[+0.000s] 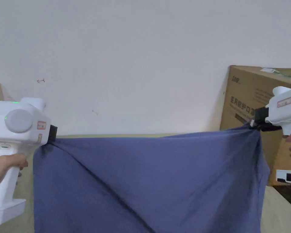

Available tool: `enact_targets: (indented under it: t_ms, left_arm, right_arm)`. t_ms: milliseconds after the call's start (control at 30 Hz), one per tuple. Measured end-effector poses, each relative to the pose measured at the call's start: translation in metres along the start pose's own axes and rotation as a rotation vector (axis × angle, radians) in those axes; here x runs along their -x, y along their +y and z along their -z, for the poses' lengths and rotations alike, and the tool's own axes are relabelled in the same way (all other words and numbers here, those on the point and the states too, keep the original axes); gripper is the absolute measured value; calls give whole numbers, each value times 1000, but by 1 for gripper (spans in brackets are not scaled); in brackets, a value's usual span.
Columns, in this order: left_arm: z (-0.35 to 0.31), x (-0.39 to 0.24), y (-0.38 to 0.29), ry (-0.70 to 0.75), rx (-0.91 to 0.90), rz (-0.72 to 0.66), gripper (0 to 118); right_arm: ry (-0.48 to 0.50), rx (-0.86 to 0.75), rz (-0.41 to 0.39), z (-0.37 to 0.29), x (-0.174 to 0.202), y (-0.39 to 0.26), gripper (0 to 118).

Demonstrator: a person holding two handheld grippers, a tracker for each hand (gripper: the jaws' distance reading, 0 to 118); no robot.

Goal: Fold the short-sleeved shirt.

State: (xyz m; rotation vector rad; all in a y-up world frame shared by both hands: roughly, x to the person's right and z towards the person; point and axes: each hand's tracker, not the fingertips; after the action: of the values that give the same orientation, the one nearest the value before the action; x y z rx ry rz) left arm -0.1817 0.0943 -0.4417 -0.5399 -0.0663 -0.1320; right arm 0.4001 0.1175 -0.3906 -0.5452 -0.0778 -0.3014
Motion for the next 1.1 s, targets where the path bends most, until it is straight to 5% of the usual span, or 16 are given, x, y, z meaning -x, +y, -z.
enact_targets:
  t_ms: [700, 900, 967, 1100]
  left_arm:
    - [80, -3, 227, 178, -202, -9, 3]
    - [65, -1, 251, 203, -357, -78, 3]
    - [72, -6, 244, 243, -360, -33, 3]
    - [124, -15, 212, 212, -235, 33, 3]
  right_arm:
    - [-106, -254, -46, 61, 84, 238, 0]
    - [-91, -352, -44, 36, 99, 253, 0]
    - [-110, -326, -101, 43, 99, 250, 0]
    - [-129, -241, -81, 85, 85, 216, 1]
